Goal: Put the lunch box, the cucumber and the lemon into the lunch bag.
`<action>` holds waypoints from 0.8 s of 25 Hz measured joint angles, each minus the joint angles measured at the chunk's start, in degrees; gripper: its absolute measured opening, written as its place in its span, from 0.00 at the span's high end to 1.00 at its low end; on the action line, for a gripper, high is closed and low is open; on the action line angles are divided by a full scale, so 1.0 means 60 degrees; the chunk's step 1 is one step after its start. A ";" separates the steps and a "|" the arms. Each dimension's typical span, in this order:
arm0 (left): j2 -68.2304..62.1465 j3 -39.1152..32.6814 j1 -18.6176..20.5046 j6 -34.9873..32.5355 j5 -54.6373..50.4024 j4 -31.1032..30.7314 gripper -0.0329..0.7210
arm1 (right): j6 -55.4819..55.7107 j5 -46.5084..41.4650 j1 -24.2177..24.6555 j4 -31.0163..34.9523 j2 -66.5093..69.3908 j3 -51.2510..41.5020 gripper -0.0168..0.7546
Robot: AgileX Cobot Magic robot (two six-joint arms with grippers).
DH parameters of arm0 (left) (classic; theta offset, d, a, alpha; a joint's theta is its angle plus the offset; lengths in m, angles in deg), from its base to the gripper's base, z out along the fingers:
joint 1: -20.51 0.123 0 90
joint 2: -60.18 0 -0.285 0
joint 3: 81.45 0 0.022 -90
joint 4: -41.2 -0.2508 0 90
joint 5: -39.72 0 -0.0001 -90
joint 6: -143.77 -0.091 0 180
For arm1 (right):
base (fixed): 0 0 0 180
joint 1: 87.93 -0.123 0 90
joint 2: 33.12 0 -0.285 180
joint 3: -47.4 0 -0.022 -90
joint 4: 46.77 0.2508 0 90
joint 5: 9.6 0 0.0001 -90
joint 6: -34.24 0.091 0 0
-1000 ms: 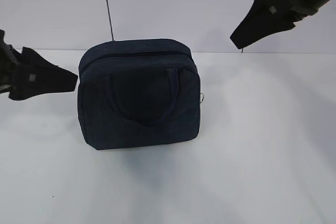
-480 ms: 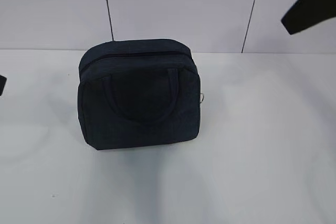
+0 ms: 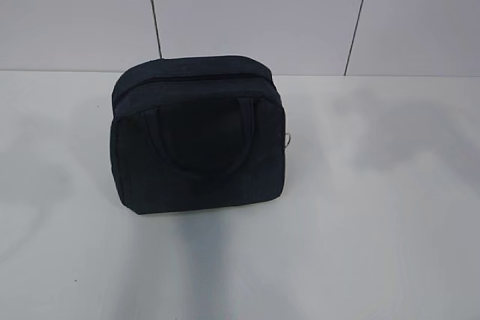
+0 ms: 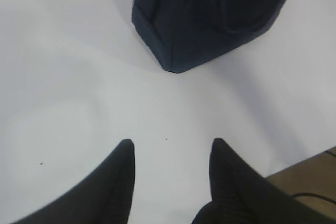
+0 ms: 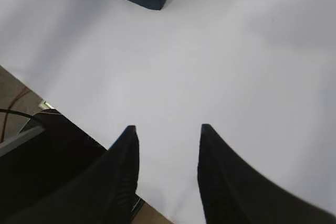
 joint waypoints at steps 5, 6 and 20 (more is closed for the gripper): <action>0.1441 0.0000 0.0000 0.1865 -0.0563 -0.1640 0.52 | 0.0933 0.0269 0.0000 -0.0442 -0.1282 -0.0664 0.58; 0.1806 0.0000 0.0000 0.2278 -0.0802 -0.1919 0.52 | 0.1119 0.0292 0.0000 -0.0457 -0.1541 -0.0792 0.58; 0.4347 -0.0554 0.0000 0.3752 -0.1343 -0.2779 0.42 | 0.2521 0.0469 0.0000 -0.0721 -0.4850 -0.2932 0.42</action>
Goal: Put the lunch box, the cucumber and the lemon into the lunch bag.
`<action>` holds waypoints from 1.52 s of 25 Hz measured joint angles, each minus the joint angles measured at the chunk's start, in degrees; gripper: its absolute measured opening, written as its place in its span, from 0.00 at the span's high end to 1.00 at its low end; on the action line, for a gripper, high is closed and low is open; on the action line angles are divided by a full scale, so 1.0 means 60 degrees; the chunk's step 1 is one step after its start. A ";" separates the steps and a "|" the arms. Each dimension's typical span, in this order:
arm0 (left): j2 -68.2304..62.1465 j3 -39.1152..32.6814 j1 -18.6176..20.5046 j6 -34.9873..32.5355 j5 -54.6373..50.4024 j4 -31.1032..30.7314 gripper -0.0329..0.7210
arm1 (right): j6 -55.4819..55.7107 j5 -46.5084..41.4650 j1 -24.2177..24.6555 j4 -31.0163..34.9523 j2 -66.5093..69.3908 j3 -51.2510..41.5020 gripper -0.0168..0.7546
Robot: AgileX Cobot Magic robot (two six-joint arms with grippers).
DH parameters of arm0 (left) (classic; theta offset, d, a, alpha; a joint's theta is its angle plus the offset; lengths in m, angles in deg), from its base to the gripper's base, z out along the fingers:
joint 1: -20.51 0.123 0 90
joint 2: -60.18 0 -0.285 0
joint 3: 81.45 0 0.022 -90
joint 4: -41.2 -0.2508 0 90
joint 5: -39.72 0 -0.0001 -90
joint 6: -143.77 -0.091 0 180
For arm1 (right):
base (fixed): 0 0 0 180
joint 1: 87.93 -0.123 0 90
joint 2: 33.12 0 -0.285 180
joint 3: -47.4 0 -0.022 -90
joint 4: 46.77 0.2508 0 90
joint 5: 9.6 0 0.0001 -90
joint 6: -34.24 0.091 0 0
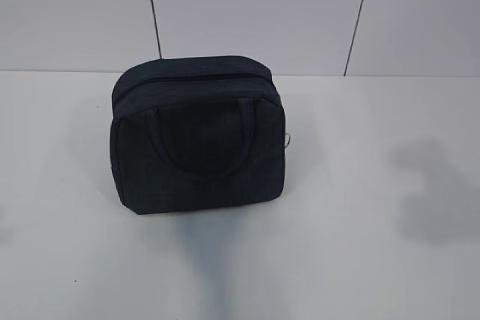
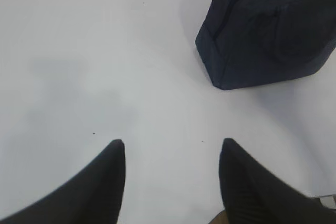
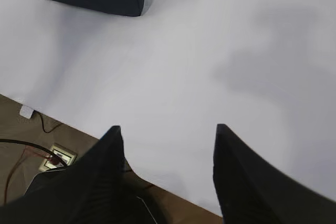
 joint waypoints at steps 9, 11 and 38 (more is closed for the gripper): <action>0.1877 -0.1122 0.0000 0.0020 0.0580 0.0454 0.42 | 0.0661 -0.0004 0.0000 -0.0450 -0.2249 -0.1112 0.41; 0.2203 -0.1337 0.0000 0.0024 0.0626 0.0493 0.42 | 0.1012 -0.0076 0.0000 -0.0855 -0.2745 -0.1204 0.41; 0.2648 -0.1854 0.0000 -0.0075 0.0255 0.0265 0.44 | 0.1952 0.0513 0.0000 -0.2492 -0.5434 -0.3379 0.41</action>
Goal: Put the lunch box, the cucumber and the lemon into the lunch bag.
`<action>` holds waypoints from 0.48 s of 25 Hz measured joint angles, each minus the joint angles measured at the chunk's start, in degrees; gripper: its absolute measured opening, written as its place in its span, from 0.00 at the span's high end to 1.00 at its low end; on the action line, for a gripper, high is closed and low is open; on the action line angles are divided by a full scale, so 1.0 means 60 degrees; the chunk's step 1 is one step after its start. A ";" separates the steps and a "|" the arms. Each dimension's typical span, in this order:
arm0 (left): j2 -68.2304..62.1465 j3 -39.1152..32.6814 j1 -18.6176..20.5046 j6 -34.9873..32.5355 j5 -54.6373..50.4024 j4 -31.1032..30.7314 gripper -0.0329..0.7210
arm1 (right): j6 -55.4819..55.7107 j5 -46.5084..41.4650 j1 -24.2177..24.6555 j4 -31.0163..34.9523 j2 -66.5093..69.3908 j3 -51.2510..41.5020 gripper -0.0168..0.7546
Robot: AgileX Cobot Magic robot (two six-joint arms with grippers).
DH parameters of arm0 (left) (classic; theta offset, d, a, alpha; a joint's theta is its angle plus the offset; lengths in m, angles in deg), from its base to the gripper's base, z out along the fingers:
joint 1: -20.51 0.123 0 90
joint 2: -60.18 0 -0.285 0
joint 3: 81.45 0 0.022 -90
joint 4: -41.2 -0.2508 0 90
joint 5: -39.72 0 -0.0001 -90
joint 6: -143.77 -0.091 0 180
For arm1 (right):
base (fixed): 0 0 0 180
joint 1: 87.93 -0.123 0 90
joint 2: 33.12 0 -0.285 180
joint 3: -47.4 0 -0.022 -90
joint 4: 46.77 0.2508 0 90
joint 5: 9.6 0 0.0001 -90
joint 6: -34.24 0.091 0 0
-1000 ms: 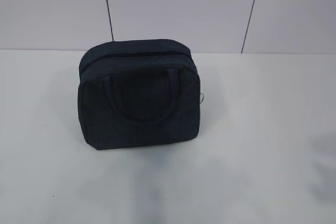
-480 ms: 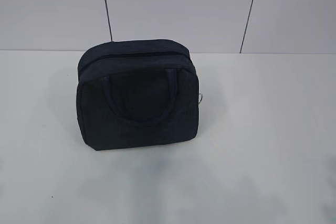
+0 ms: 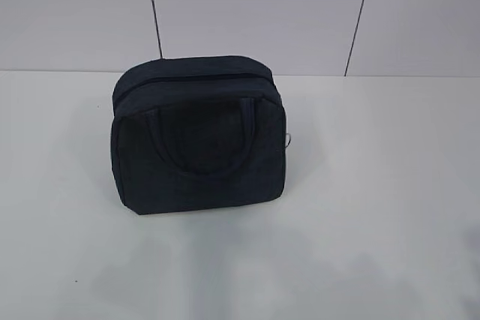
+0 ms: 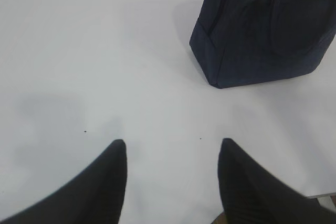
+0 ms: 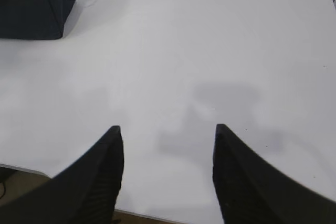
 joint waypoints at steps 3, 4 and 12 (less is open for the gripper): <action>0.0000 0.0000 0.0000 -0.0063 0.0000 -0.0039 0.44 | -0.0022 -0.0021 0.0000 -0.0016 0.0000 0.0000 0.41; 0.0000 0.0000 0.0000 -0.0111 -0.0005 -0.0039 0.44 | -0.0022 -0.0021 0.0000 -0.0016 0.0000 0.0000 0.41; 0.0000 0.0000 0.0000 -0.0221 -0.0022 -0.0055 0.44 | -0.0057 -0.0021 0.0000 -0.0016 0.0000 0.0000 0.41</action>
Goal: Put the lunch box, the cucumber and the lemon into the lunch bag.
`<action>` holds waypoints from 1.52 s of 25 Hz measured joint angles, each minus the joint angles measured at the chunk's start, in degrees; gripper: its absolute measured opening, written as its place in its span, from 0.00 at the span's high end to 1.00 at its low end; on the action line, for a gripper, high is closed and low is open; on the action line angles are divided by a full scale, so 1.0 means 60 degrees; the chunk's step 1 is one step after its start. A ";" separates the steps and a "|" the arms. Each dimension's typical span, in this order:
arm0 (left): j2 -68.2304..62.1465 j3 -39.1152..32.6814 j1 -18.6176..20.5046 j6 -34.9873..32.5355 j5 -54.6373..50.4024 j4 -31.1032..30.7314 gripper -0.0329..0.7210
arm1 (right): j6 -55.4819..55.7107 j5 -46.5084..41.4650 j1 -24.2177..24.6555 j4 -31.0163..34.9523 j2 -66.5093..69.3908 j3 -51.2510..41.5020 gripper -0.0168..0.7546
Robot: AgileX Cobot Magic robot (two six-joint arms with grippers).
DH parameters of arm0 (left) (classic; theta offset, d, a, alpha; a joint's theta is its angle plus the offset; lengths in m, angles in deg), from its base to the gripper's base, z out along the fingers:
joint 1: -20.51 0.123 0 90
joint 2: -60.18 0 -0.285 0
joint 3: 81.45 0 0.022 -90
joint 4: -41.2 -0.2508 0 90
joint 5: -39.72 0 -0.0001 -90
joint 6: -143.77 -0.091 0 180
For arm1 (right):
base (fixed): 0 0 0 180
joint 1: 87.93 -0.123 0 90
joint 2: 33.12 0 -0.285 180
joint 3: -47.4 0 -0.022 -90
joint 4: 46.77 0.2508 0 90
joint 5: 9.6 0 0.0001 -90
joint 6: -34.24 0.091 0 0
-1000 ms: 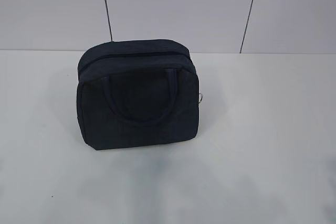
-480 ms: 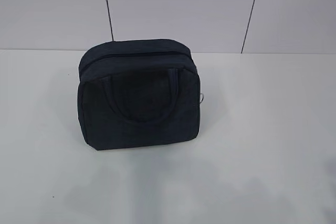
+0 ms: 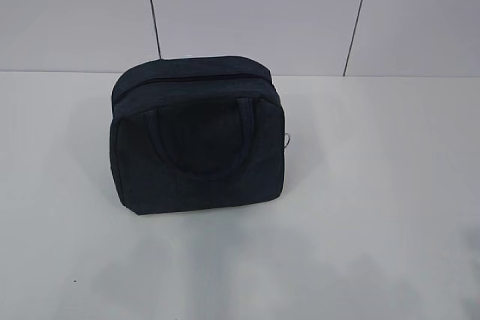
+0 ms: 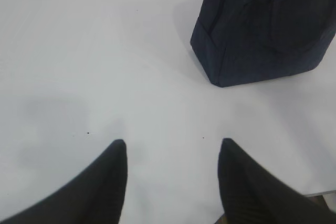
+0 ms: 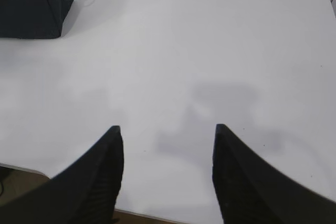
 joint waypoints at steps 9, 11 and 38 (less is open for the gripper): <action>0.0000 0.0000 0.0000 -0.0022 0.0000 -0.0020 0.45 | 0.0000 0.0000 0.0000 0.0000 0.0000 0.0000 0.41; 0.0000 0.0000 0.0000 -0.0022 0.0000 -0.0020 0.45 | 0.0000 0.0000 0.0000 0.0000 0.0000 0.0000 0.41; 0.0000 0.0000 0.0657 -0.0028 0.0000 -0.0130 0.51 | 0.0000 0.0000 0.2251 -0.0020 0.0000 0.0000 0.41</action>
